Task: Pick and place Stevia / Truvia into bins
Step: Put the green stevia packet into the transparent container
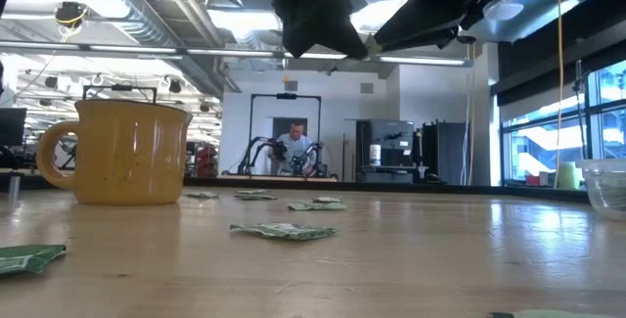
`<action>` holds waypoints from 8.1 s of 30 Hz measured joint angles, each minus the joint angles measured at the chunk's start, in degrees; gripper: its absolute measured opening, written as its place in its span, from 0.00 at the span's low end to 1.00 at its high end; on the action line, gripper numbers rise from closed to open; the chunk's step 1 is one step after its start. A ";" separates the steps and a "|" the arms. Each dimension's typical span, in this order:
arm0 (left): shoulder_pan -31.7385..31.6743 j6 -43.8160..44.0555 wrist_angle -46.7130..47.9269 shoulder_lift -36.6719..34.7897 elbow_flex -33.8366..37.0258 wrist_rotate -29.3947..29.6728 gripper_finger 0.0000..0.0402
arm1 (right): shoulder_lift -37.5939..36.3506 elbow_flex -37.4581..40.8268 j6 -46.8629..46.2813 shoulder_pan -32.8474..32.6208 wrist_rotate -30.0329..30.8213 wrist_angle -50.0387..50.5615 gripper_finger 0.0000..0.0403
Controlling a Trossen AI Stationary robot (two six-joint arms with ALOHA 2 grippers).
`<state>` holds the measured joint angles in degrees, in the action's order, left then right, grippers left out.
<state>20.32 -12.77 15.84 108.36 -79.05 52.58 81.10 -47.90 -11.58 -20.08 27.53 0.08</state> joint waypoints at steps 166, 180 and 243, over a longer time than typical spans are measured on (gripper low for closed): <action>12.76 25.50 18.35 7.40 2.50 -51.86 0.01 | -17.66 2.01 -59.00 -18.91 -7.09 56.14 0.17; 12.48 22.23 18.51 -0.54 2.47 -30.92 0.00 | -17.65 1.33 -46.60 -18.88 -0.14 44.45 0.17; -1.16 -14.02 -16.15 -1.79 2.27 11.77 0.01 | 0.83 1.33 -2.33 0.92 12.24 -11.50 0.30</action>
<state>19.15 -26.79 -0.31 106.56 -76.77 64.35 81.93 -46.57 -13.91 -19.16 39.77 -11.42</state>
